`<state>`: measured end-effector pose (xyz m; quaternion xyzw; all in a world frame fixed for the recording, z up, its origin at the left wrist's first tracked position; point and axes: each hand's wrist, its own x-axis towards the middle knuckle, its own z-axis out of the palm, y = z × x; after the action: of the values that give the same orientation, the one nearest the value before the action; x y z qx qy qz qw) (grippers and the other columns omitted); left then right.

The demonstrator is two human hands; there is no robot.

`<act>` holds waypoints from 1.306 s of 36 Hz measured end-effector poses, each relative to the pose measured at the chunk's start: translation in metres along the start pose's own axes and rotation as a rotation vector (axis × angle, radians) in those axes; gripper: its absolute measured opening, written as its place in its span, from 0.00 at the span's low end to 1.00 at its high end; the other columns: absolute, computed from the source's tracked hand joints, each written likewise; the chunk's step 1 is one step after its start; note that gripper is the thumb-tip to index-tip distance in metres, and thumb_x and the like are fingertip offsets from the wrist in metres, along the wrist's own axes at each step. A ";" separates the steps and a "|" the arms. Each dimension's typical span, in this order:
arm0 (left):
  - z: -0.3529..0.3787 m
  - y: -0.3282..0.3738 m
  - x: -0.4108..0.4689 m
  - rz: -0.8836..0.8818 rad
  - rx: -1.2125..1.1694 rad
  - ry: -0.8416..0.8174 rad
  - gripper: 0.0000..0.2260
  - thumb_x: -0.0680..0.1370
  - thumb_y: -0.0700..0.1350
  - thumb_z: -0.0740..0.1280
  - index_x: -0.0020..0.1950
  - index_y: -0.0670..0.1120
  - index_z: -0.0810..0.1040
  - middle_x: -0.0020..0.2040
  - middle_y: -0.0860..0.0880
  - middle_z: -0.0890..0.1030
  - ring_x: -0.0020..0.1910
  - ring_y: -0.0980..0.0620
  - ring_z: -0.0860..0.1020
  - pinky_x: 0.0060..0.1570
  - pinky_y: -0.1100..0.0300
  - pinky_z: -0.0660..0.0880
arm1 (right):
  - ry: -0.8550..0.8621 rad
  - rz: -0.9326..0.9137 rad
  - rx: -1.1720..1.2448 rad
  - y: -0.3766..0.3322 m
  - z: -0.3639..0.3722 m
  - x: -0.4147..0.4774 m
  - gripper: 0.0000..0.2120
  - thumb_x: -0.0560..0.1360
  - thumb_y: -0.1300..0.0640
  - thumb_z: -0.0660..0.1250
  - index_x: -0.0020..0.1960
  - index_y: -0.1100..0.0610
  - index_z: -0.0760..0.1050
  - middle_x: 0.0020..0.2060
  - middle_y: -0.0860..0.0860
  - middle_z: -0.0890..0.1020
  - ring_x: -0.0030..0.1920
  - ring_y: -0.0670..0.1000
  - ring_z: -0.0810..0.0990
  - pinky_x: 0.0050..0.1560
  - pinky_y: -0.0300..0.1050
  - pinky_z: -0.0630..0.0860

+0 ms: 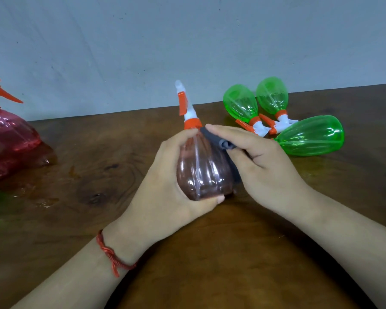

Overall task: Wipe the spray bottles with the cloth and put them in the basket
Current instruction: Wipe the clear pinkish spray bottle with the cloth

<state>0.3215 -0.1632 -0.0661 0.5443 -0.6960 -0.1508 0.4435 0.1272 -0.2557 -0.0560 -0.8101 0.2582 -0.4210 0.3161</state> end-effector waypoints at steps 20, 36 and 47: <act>-0.002 0.000 0.005 0.090 -0.046 -0.034 0.50 0.69 0.47 0.86 0.84 0.46 0.61 0.78 0.51 0.71 0.77 0.49 0.73 0.74 0.55 0.74 | 0.173 -0.019 0.014 0.000 0.003 -0.002 0.21 0.82 0.72 0.62 0.68 0.55 0.80 0.61 0.40 0.83 0.66 0.48 0.82 0.68 0.51 0.78; -0.009 -0.013 0.008 0.015 -0.106 0.217 0.48 0.67 0.46 0.87 0.81 0.49 0.64 0.76 0.51 0.73 0.76 0.47 0.75 0.71 0.48 0.78 | 0.073 -0.288 -0.198 -0.009 0.008 -0.009 0.24 0.77 0.76 0.62 0.66 0.59 0.83 0.71 0.51 0.80 0.71 0.44 0.78 0.68 0.43 0.78; -0.012 -0.014 0.009 -0.102 -0.141 0.244 0.48 0.67 0.46 0.87 0.80 0.52 0.64 0.75 0.55 0.74 0.74 0.51 0.76 0.68 0.57 0.79 | 0.029 -0.259 -0.190 -0.005 0.011 -0.005 0.27 0.76 0.77 0.63 0.67 0.55 0.83 0.71 0.46 0.79 0.72 0.40 0.76 0.69 0.36 0.74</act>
<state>0.3394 -0.1733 -0.0647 0.5606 -0.5961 -0.1546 0.5536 0.1342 -0.2458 -0.0599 -0.8567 0.1948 -0.4435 0.1776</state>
